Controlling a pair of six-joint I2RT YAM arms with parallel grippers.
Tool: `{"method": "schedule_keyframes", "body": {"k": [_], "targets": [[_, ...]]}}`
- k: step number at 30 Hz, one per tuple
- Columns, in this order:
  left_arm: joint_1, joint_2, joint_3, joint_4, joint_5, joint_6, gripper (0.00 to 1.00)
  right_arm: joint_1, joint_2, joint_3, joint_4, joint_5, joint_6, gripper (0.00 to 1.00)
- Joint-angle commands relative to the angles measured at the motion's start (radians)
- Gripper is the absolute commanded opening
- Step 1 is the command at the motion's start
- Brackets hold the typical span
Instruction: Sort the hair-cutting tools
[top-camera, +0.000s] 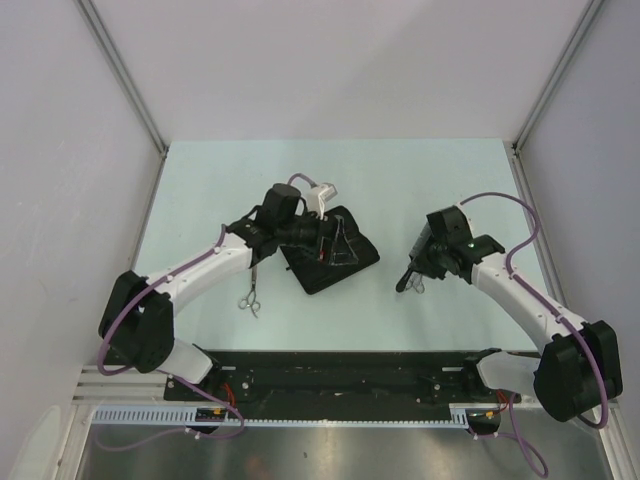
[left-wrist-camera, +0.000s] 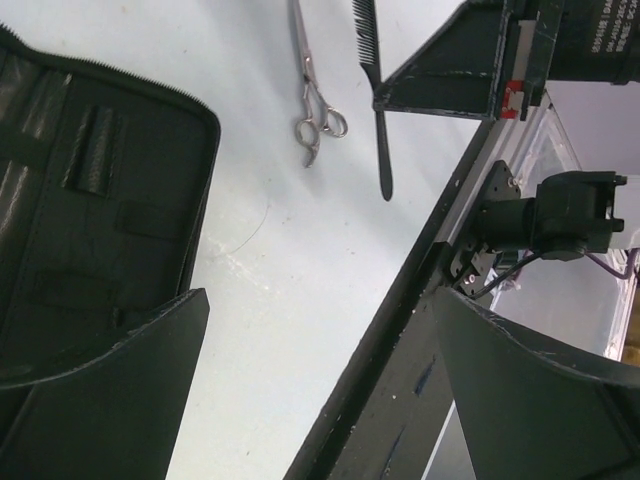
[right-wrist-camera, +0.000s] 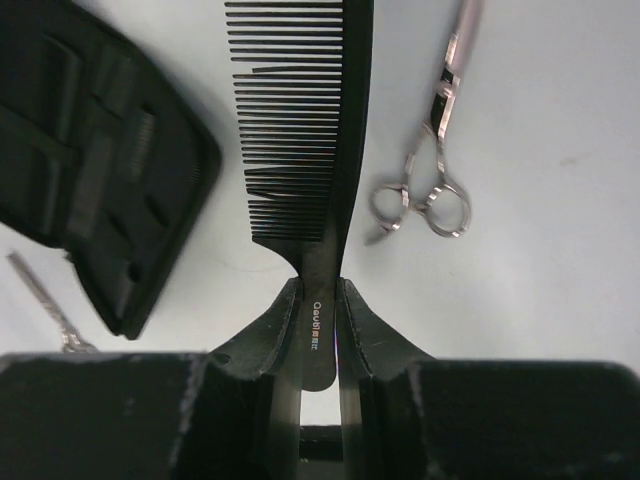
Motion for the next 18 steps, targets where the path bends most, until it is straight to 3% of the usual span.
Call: {"method": "schedule_keyframes", "body": {"k": [1, 18], "targets": [[-0.037, 0.010, 0.057, 0.069, 0.022, 0.031, 1.00, 0.005, -0.008, 0.068, 0.098, -0.017, 0.022, 0.09], [-0.157, 0.245, 0.270, 0.139, -0.076, 0.036, 0.99, 0.008, -0.003, 0.134, 0.235, -0.141, 0.075, 0.08]]}}
